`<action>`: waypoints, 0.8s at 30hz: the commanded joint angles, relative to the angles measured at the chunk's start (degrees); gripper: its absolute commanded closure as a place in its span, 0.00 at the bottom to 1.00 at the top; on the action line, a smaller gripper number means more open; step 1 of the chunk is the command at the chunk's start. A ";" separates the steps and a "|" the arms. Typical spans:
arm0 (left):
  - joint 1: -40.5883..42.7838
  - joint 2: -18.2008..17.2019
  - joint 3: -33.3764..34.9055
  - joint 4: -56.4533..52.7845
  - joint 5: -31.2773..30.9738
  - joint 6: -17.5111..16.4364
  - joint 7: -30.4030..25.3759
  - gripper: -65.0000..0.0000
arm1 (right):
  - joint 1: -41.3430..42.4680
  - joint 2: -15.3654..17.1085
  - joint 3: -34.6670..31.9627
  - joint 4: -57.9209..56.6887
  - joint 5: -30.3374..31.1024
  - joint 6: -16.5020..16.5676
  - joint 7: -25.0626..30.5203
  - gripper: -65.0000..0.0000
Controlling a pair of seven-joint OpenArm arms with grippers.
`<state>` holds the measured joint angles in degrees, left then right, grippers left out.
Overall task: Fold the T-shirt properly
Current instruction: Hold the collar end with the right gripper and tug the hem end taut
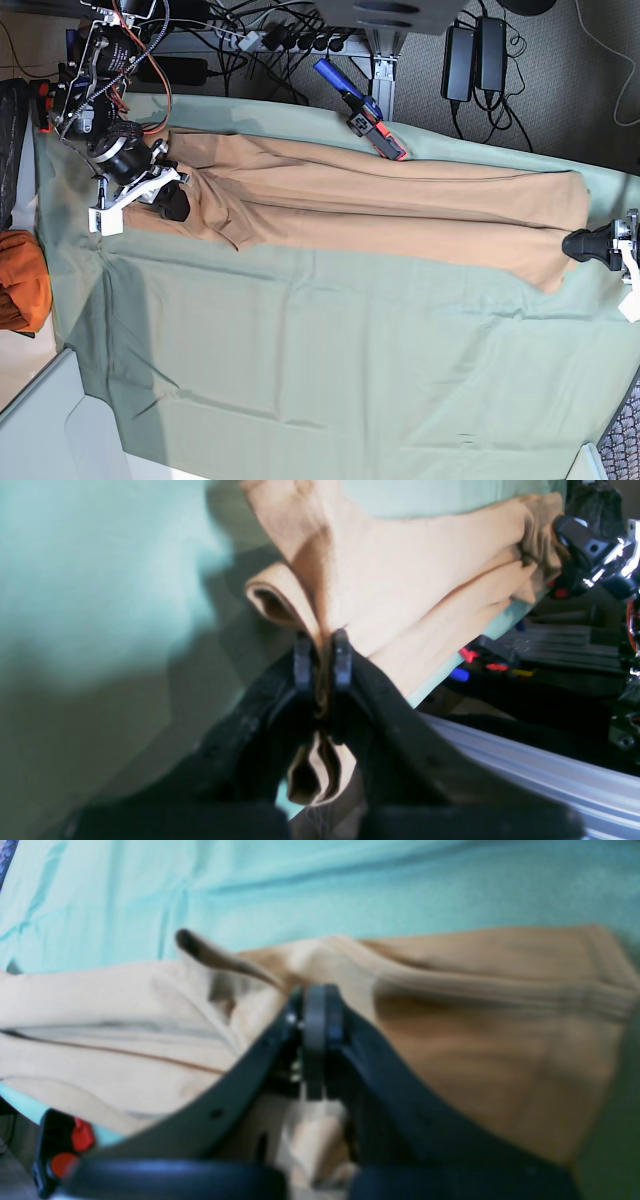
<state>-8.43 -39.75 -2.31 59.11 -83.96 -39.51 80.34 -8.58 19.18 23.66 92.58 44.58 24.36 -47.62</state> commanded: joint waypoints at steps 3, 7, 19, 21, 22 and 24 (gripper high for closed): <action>-1.07 -1.38 -0.37 0.83 -1.04 -0.49 -0.34 1.00 | 0.61 0.81 0.37 1.07 0.90 6.95 1.09 1.00; -1.05 -1.38 -0.37 0.83 -1.04 -0.49 -0.34 1.00 | 0.61 0.81 0.37 1.07 0.87 6.95 1.09 1.00; 2.69 -1.38 -0.37 0.83 -1.04 -0.49 -0.34 0.65 | 0.61 0.79 0.37 1.07 0.92 6.95 1.05 1.00; 3.06 -1.38 -0.37 0.83 -1.04 -0.49 -0.34 0.65 | 0.61 0.79 0.37 1.07 0.90 6.95 1.05 1.00; 3.06 -1.38 -0.37 0.83 -1.04 -0.49 -0.34 0.65 | 0.61 0.79 0.37 1.07 0.90 6.95 1.05 1.00; 3.02 -1.36 -0.37 0.83 -1.04 -0.49 -0.34 0.65 | 0.59 0.79 0.37 1.07 0.90 6.95 1.05 1.00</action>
<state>-4.56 -39.72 -2.31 59.18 -83.85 -39.51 80.16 -8.58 19.18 23.66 92.58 44.58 24.36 -47.64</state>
